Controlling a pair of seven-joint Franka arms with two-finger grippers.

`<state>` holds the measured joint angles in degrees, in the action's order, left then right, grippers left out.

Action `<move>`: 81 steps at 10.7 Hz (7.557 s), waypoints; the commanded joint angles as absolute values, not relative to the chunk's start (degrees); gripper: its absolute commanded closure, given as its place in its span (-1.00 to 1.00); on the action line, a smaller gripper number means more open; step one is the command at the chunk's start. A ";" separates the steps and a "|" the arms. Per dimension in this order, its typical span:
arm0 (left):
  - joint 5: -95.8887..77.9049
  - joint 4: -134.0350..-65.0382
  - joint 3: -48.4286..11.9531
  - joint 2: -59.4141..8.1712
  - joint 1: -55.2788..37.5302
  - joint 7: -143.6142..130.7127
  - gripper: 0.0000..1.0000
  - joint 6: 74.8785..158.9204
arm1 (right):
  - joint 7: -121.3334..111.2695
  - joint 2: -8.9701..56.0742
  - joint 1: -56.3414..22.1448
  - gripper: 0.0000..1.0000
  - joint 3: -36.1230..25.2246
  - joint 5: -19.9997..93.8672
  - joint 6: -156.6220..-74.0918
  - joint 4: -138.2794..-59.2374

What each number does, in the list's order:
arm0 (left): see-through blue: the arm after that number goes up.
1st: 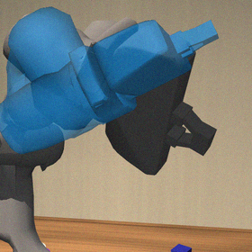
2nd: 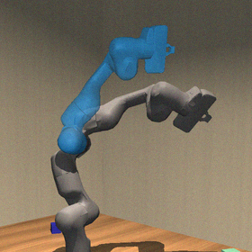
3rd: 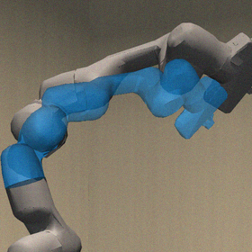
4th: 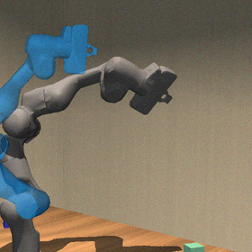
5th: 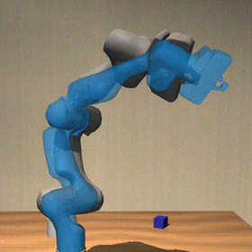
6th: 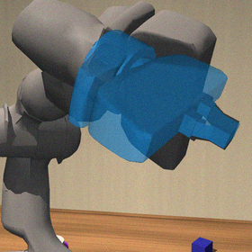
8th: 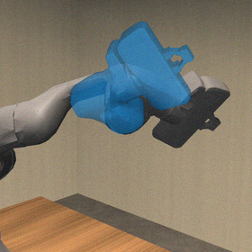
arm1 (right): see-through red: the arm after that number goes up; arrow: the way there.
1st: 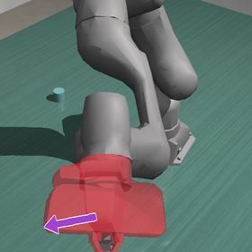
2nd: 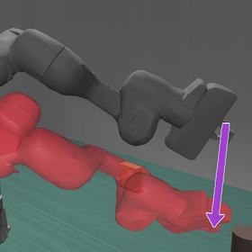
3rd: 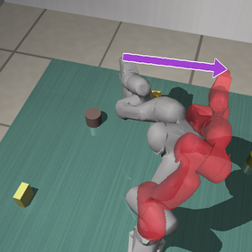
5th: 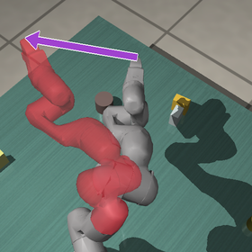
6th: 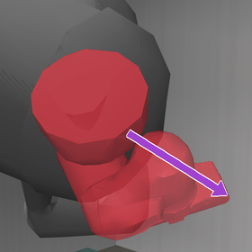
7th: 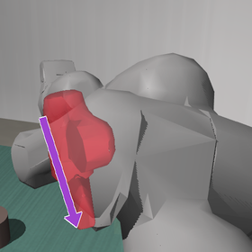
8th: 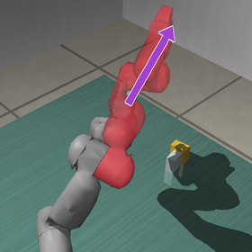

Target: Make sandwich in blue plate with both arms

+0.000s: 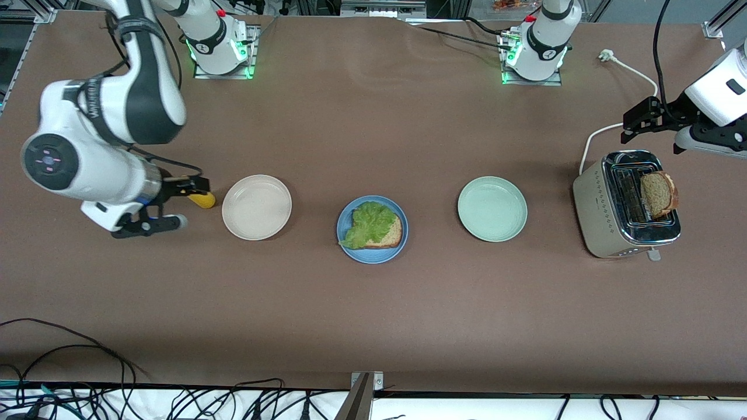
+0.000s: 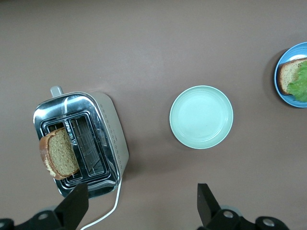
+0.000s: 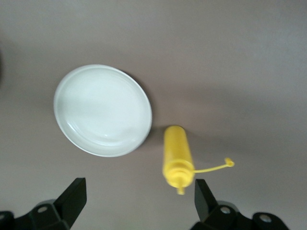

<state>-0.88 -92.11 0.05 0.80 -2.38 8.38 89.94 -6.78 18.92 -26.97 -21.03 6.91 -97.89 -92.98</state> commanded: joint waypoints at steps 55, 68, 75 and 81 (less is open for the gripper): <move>-1.14 -93.08 -0.53 1.58 -2.46 8.53 -1.00 92.90 | -37.63 32.77 -34.43 0.51 3.34 -41.97 -99.69 -86.93; -1.14 -93.16 -0.53 1.58 -2.46 8.26 -1.00 92.81 | -26.93 53.51 -52.80 0.51 0.45 -67.04 -79.30 -67.41; -1.14 -93.16 -0.53 1.58 -2.46 8.26 -1.00 92.81 | -24.35 53.79 -54.67 0.55 -2.19 -62.08 -78.66 -66.89; -1.06 -93.25 -0.26 1.41 -2.37 8.26 -1.00 92.90 | -25.14 47.21 -44.32 0.57 -1.67 -43.46 -84.63 -66.09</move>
<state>-0.88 -92.53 -0.44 0.81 -2.45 8.28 92.29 -24.52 50.22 -48.22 -2.26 -50.59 -82.79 -66.08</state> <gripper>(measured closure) 0.000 0.784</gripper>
